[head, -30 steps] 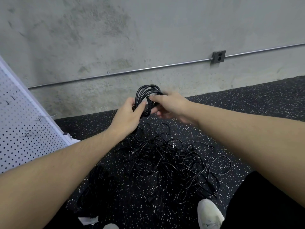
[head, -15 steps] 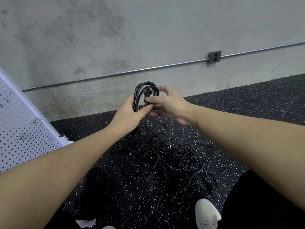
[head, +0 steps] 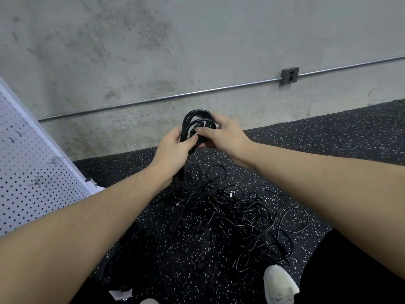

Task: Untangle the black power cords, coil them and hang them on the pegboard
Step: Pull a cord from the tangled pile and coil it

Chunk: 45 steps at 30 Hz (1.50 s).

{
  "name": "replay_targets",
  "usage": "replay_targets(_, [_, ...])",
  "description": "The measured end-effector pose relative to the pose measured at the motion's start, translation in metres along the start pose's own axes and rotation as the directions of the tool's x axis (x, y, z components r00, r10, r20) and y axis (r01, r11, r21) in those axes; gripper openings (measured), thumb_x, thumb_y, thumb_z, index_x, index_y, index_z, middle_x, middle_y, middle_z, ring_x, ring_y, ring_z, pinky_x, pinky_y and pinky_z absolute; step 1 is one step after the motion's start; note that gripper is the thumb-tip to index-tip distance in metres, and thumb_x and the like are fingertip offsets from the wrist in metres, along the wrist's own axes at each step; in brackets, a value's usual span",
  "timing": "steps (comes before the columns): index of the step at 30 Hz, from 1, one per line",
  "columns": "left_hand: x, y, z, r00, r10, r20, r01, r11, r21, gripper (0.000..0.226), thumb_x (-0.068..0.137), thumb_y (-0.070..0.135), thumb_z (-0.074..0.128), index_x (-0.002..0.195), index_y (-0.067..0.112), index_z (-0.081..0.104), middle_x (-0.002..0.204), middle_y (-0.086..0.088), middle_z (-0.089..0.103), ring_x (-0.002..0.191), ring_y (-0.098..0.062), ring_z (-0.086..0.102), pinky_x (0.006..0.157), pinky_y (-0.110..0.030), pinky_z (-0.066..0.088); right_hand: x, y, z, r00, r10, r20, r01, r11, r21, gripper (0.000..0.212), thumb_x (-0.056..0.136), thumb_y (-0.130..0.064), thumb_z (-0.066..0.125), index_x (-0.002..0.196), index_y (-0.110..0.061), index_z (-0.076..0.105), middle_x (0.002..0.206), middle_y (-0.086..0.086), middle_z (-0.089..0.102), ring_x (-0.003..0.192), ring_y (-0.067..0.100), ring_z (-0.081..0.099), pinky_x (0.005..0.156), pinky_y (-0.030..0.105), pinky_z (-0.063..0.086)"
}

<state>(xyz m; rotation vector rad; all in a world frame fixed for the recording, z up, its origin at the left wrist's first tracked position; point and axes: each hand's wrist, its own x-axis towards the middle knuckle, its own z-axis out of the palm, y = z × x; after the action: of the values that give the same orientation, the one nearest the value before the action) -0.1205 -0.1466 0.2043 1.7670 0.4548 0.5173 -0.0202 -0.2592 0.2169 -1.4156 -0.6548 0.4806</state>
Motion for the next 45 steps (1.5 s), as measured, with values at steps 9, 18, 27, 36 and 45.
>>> replay_targets(9, [0.004, 0.000, 0.006, 0.997, -0.072, 0.023, 0.071, 0.997, 0.044, 0.009, 0.107, 0.024, 0.051, 0.107, 0.030, 0.057, 0.075, -0.003, 0.075, 0.063, -0.019, 0.065, 0.048, -0.027, 0.040, 0.002, -0.002, -0.003, 0.999, -0.037, 0.007, 0.038, 0.974, -0.222, 0.025, 0.099, -0.004, 0.057, 0.118, -0.018, 0.062, 0.108, 0.004, 0.068, 0.095, 0.011, 0.061, 0.087, 0.026, 0.047])
replay_targets(18, [0.001, -0.009, -0.002, 0.997, -0.074, -0.028, 0.076, 0.993, 0.087, 0.012, 0.107, 0.028, 0.050, 0.107, 0.028, 0.062, 0.075, -0.005, 0.072, 0.054, -0.017, 0.063, 0.045, -0.027, 0.039, -0.005, 0.010, -0.018, 0.956, 0.088, 0.281, 0.118, 0.760, -0.639, 0.051, 0.100, -0.030, 0.063, 0.147, -0.021, 0.046, 0.132, -0.004, 0.064, 0.119, 0.010, 0.059, 0.091, 0.014, 0.039])
replay_targets(27, [0.005, -0.009, -0.009, 0.975, -0.214, -0.067, 0.202, 0.968, -0.150, 0.036, 0.093, 0.038, 0.058, 0.116, 0.010, 0.060, 0.094, -0.008, 0.065, 0.069, -0.015, 0.059, 0.059, -0.032, 0.044, -0.002, 0.012, -0.008, 0.975, 0.029, 0.218, 0.112, 0.787, -0.606, 0.025, 0.103, -0.040, 0.056, 0.083, -0.025, 0.060, 0.075, -0.005, 0.061, 0.057, 0.004, 0.051, 0.051, 0.014, 0.038])
replay_targets(36, [-0.009, -0.006, -0.029, 0.967, -0.207, 0.151, 0.250, 0.888, -0.385, 0.033, 0.095, -0.011, 0.059, 0.117, 0.010, 0.046, 0.116, -0.019, 0.064, 0.100, -0.036, 0.074, 0.089, -0.046, 0.062, 0.005, 0.017, 0.003, 0.953, 0.236, 0.192, -0.162, 0.927, -0.338, 0.015, 0.100, -0.035, 0.062, 0.092, -0.024, 0.069, 0.080, -0.003, 0.067, 0.070, 0.012, 0.055, 0.051, 0.021, 0.037])
replay_targets(45, [-0.018, -0.033, -0.064, 0.994, -0.108, -0.002, 0.107, 0.989, -0.105, 0.034, 0.097, -0.012, 0.057, 0.102, 0.020, 0.047, 0.082, 0.011, 0.076, 0.067, -0.014, 0.073, 0.071, -0.039, 0.055, 0.011, 0.037, 0.061, 0.940, 0.288, 0.181, -0.190, 0.885, -0.424, 0.024, 0.102, -0.029, 0.059, 0.105, -0.009, 0.072, 0.088, 0.006, 0.070, 0.036, -0.004, 0.046, 0.037, 0.011, 0.030])
